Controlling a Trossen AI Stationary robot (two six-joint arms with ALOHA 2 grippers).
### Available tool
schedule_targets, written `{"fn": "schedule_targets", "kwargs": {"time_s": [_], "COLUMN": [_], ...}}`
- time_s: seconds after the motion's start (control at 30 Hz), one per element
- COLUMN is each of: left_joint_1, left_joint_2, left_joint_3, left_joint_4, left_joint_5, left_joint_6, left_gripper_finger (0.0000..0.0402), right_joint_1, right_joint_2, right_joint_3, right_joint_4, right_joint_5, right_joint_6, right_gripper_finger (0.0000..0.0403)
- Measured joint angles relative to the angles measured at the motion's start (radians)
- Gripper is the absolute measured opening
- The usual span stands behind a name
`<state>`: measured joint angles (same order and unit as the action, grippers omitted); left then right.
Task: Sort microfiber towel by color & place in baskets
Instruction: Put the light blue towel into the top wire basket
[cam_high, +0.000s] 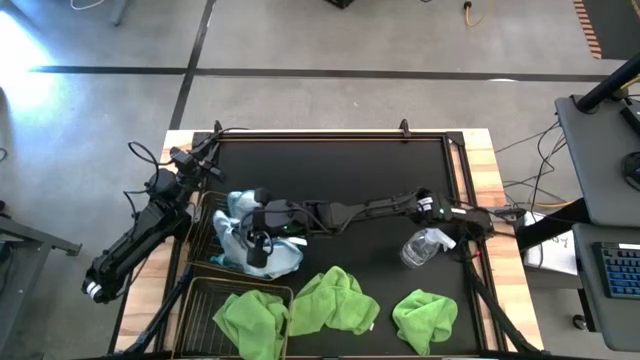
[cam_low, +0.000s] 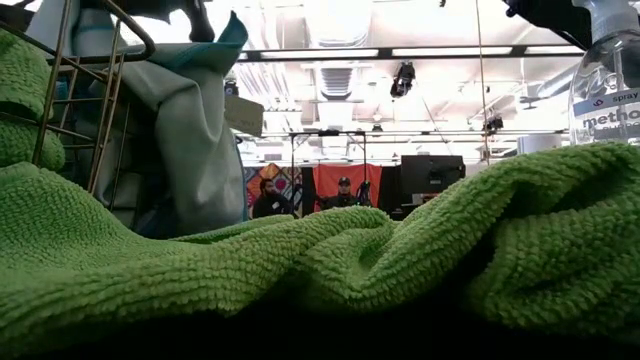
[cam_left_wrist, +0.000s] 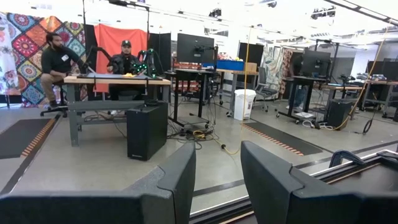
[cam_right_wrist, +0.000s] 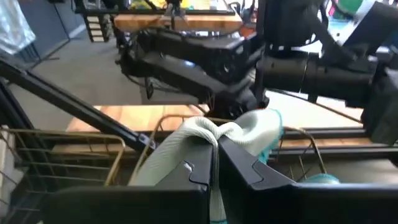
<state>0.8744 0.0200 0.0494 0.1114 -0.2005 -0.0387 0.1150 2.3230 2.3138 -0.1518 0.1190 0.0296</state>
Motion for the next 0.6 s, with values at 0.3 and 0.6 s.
{"fn": "schedule_targets", "kwargs": {"time_s": [0.3, 0.6], "left_joint_1": [0.000, 0.000], "left_joint_2": [0.000, 0.000], "left_joint_3": [0.000, 0.000], "left_joint_4": [0.000, 0.000], "left_joint_5": [0.000, 0.000], "left_joint_6": [0.000, 0.000], "left_gripper_finger": [0.0113, 0.0113], "right_joint_1": [0.000, 0.000], "right_joint_2": [0.005, 0.002], "right_joint_3": [-0.001, -0.001], "right_joint_4": [-0.061, -0.155], "right_joint_5": [-0.034, -0.102], "right_joint_6": [-0.006, -0.006], "right_gripper_finger": [0.0027, 0.0101]}}
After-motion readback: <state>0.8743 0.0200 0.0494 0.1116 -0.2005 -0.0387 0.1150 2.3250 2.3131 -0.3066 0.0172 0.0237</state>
